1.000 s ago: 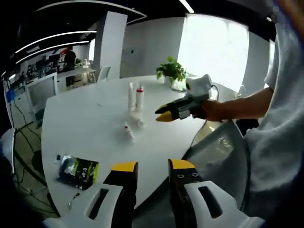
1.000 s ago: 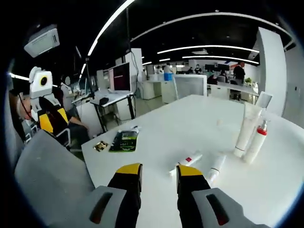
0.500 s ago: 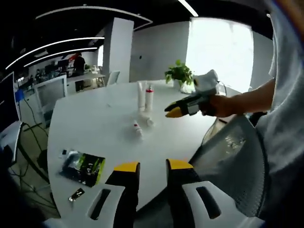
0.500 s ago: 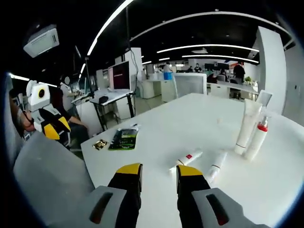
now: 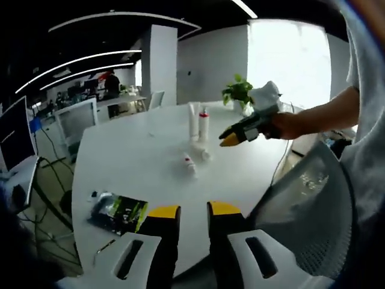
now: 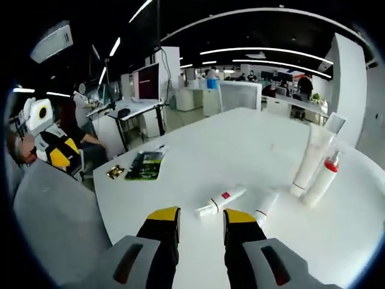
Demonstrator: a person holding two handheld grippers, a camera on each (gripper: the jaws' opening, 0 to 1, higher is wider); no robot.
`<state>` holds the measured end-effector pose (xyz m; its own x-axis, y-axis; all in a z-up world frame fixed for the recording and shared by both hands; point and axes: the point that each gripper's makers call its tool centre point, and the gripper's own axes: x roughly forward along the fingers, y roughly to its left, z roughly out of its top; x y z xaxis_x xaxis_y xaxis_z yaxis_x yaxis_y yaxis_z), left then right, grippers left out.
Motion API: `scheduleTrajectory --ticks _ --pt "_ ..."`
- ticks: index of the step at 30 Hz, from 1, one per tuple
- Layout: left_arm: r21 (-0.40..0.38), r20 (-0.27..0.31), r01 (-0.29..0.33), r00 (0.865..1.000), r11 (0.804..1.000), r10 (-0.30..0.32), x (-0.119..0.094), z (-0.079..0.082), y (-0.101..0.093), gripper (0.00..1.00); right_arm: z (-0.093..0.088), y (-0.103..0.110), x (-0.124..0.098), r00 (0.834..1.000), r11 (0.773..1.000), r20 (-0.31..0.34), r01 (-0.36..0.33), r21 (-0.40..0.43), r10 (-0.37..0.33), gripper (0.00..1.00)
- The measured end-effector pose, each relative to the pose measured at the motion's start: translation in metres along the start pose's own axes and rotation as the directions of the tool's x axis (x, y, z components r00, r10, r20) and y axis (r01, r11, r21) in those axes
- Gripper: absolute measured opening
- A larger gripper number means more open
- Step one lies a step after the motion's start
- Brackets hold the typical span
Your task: Arrange the skincare products in the storage area until every visible bottle or jar stands upright without overlapping.
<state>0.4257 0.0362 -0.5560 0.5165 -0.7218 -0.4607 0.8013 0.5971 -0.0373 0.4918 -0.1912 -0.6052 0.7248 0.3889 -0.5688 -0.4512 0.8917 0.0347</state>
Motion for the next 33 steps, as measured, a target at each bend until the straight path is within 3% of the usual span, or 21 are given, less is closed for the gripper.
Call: scheduleTrajectory --ticks 7,11,17,20,23,25,33 --pt "-0.013 0.009 -0.079 0.997 0.997 0.079 0.006 -0.002 0.014 0.15 -0.01 -0.008 0.027 0.997 0.999 -0.078 -0.015 0.032 0.017 0.24" --pt "-0.026 -0.005 -0.107 0.994 0.994 0.107 0.008 -0.005 0.019 0.15 -0.013 -0.005 0.051 0.993 0.987 -0.107 -0.038 0.153 0.054 0.3" --pt "-0.001 -0.039 -0.159 0.986 0.987 0.159 0.009 -0.013 0.026 0.14 -0.034 -0.015 0.096 0.977 0.956 -0.215 0.056 0.287 0.008 0.47" --pt "0.0 -0.065 -0.171 0.983 0.985 0.17 0.01 -0.019 0.029 0.14 -0.039 -0.024 0.109 0.967 0.95 -0.251 0.113 0.29 -0.038 0.51" --pt "0.007 -0.074 -0.181 0.981 0.983 0.181 0.009 -0.021 0.03 0.15 -0.049 -0.039 0.114 0.943 0.945 -0.309 0.204 0.255 -0.121 0.5" --pt "0.003 -0.079 -0.185 0.98 0.983 0.185 0.009 -0.022 0.031 0.15 -0.047 -0.043 0.117 0.947 0.936 -0.291 0.218 0.275 -0.135 0.5" --pt "0.011 -0.101 -0.191 0.976 0.982 0.191 0.01 -0.027 0.033 0.16 -0.044 -0.044 0.126 0.943 0.941 -0.305 0.218 0.258 -0.134 0.48"
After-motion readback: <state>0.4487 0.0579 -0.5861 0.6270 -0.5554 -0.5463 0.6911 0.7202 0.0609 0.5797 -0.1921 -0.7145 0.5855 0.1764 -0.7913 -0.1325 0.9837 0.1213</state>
